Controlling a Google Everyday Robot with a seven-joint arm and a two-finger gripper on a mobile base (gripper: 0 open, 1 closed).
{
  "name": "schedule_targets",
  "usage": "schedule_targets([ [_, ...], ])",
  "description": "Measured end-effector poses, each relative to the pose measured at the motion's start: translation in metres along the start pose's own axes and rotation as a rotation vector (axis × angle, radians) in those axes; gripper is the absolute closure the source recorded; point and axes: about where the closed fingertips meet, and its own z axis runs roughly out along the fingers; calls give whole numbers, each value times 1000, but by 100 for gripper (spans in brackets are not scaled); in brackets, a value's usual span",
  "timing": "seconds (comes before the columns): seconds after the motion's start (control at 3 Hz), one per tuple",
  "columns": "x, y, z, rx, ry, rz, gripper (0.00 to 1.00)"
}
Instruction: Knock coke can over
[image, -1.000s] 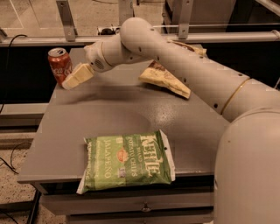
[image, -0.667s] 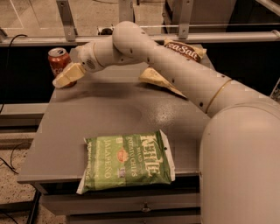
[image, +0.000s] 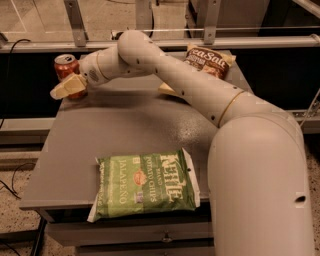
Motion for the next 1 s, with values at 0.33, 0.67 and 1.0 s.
schedule_targets([
  [0.33,3,-4,0,4,-17,24,41],
  [0.67,-4,-7,-13,-2,-58,22,64],
  [1.0,-12,-7,-44,10,-58,-17,87],
])
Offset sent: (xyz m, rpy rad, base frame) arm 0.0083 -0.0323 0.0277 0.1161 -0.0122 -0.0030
